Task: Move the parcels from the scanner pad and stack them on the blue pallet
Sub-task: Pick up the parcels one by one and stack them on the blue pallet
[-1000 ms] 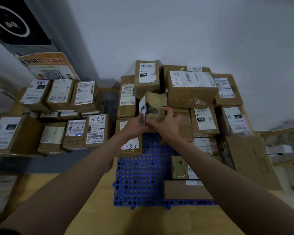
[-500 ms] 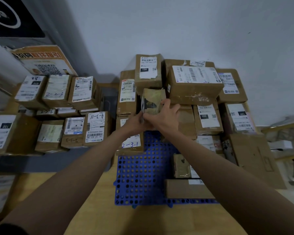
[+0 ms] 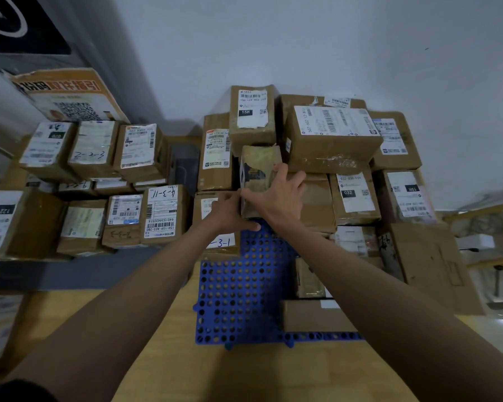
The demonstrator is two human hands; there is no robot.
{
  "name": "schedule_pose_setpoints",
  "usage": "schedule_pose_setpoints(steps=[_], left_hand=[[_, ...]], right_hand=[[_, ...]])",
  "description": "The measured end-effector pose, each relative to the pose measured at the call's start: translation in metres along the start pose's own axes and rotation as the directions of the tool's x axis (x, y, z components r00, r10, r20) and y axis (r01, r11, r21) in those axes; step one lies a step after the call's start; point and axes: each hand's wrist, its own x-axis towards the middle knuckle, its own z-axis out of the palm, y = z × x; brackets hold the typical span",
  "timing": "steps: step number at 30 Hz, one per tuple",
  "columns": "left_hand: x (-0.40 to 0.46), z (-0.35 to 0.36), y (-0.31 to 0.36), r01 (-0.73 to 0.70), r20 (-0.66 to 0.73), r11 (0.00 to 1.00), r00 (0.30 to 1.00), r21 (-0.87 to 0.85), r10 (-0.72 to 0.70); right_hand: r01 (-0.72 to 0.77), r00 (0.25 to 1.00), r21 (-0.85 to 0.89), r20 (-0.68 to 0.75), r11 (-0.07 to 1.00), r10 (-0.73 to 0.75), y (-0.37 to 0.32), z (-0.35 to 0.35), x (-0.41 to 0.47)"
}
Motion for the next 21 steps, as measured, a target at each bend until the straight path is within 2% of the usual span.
schedule_pose_setpoints(steps=[5, 9, 14, 18, 21], left_hand=[[-0.001, 0.001, -0.002, -0.035, -0.036, 0.999, 0.999, -0.033, 0.034], [-0.004, 0.001, -0.005, -0.008, -0.016, 0.999, 1.0, -0.037, 0.008], [-0.011, 0.006, -0.009, -0.054, 0.021, 0.966, 0.999, 0.253, 0.051], [-0.013, 0.002, -0.017, -0.065, 0.133, 0.87, 0.991, 0.489, -0.001], [-0.018, 0.002, -0.022, -0.082, 0.165, 0.815, 0.986, 0.574, -0.017]], right_hand=[[0.012, 1.0, -0.041, 0.017, 0.999, -0.011, -0.002, 0.006, -0.001], [-0.008, 0.999, -0.08, 0.034, 0.997, 0.011, -0.001, 0.014, 0.004], [-0.012, 0.998, -0.157, 0.064, 0.988, 0.022, 0.004, 0.031, 0.007], [0.106, 0.994, -0.36, 0.029, 0.927, -0.102, 0.011, 0.042, 0.006], [0.178, 0.982, -0.475, 0.028, 0.862, -0.187, 0.02, 0.043, 0.006]])
